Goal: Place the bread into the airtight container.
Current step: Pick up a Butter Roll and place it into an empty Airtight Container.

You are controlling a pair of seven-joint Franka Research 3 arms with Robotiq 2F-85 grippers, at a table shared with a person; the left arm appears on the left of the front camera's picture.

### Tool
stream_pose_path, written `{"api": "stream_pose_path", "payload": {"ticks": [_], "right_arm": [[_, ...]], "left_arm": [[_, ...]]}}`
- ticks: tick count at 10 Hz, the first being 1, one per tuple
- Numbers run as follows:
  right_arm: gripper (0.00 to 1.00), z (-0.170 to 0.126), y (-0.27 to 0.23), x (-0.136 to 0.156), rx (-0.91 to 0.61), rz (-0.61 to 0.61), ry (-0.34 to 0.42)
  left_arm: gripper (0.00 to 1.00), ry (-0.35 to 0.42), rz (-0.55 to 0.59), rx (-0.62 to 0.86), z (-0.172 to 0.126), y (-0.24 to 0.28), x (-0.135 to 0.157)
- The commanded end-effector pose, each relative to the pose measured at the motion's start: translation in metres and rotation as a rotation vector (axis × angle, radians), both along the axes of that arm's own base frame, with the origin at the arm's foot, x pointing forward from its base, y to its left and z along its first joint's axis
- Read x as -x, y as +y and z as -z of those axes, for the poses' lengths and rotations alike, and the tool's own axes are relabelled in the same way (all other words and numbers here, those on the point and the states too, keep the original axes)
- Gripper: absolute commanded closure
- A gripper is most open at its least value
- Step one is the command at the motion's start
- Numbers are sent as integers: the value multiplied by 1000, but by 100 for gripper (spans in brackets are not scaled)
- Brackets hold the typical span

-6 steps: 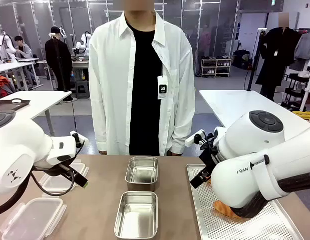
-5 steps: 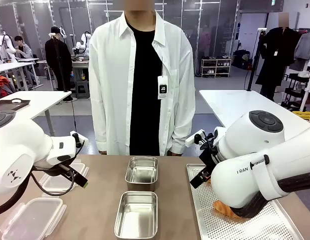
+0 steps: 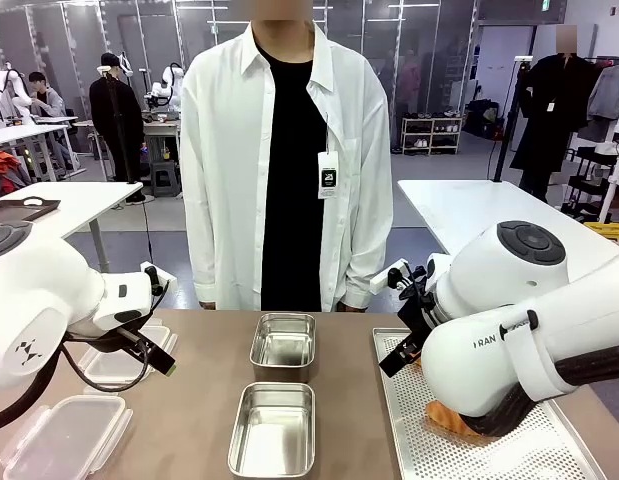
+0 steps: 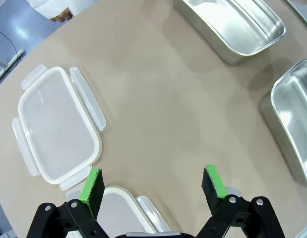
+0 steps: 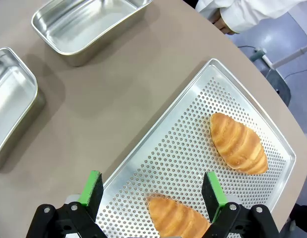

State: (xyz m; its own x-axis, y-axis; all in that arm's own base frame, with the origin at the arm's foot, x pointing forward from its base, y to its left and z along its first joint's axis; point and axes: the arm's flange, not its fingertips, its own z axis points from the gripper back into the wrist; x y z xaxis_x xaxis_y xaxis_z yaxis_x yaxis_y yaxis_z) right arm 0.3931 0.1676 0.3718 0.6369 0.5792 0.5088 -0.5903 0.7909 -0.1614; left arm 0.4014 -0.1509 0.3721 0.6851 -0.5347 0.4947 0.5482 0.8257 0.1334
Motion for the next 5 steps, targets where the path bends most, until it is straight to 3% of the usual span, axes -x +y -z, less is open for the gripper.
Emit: {"api": "stream_pose_path", "payload": {"ticks": [1,4,5], "right_arm": [[0,0,0,0,-3,3,1],[0,0,0,0,0,0,0],[0,-23,0,-1,-26,-16,41]], "left_arm": [[0,0,-1,0,0,0,0],[0,0,0,0,0,0,0],[0,-14,22,-11,-15,-2,-8]]}}
